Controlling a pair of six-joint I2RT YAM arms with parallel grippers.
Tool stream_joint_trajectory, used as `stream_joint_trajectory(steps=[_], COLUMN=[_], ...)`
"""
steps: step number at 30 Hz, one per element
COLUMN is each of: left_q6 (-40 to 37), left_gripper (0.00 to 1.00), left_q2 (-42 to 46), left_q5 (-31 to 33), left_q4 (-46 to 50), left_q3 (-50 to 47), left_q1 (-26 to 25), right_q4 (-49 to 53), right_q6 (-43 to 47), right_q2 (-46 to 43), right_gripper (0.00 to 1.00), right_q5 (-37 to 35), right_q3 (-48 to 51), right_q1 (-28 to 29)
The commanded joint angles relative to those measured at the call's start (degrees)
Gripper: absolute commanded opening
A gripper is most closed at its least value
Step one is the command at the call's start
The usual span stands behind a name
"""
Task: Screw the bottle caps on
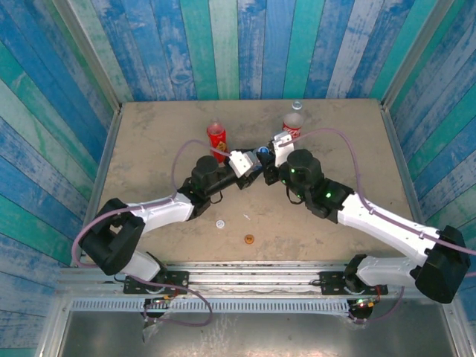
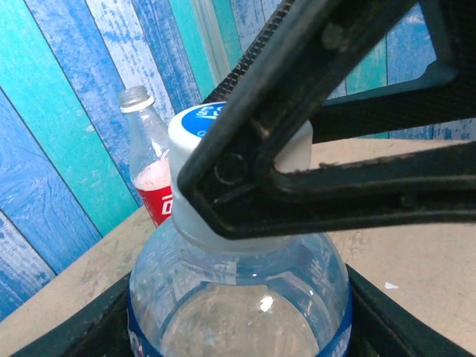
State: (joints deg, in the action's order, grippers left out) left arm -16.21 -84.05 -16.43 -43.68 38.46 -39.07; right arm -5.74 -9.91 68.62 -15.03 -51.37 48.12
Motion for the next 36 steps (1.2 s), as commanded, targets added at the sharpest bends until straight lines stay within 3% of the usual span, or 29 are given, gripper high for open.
stream_joint_trajectory(steps=[1,3,6,13,18,23,26,36], left_q6=[2.97,3.72,3.59,5.49,4.18,3.82,3.38,0.87], left_gripper=[0.38,0.38,0.39,0.38,0.39,0.39,0.39,0.44], left_q2=[-0.74,-0.76,-0.75,-1.95,-1.70,-2.03,-2.00,-0.87], left_q5=[-1.09,-8.51,-20.43,-39.91,-41.33,-41.57,-42.03,-41.60], left_q4=[-8.78,-7.00,-3.41,5.25,10.78,11.70,12.20,13.53], left_q3=[0.62,1.30,2.68,7.42,9.53,9.84,9.92,8.95], left_q1=[3.44,5.02,6.79,8.13,8.11,8.12,8.05,8.04], right_q4=[-0.98,-2.25,-0.54,3.02,6.87,9.30,9.19,8.90], right_q6=[2.87,6.11,10.54,11.94,11.63,12.14,12.50,12.99], right_q2=[-4.34,-7.44,-11.11,-16.78,-15.47,-11.22,-9.38,-6.67], right_gripper=[0.27,0.45,0.57,0.65,0.65,0.64,0.59,0.24], right_q5=[1.71,4.76,8.51,9.58,10.12,13.58,14.03,14.33], right_q3=[3.20,4.28,4.73,5.01,2.09,-1.19,-2.34,-3.18], right_q1=[0.22,0.22,0.19,0.13,0.09,0.13,0.13,0.13])
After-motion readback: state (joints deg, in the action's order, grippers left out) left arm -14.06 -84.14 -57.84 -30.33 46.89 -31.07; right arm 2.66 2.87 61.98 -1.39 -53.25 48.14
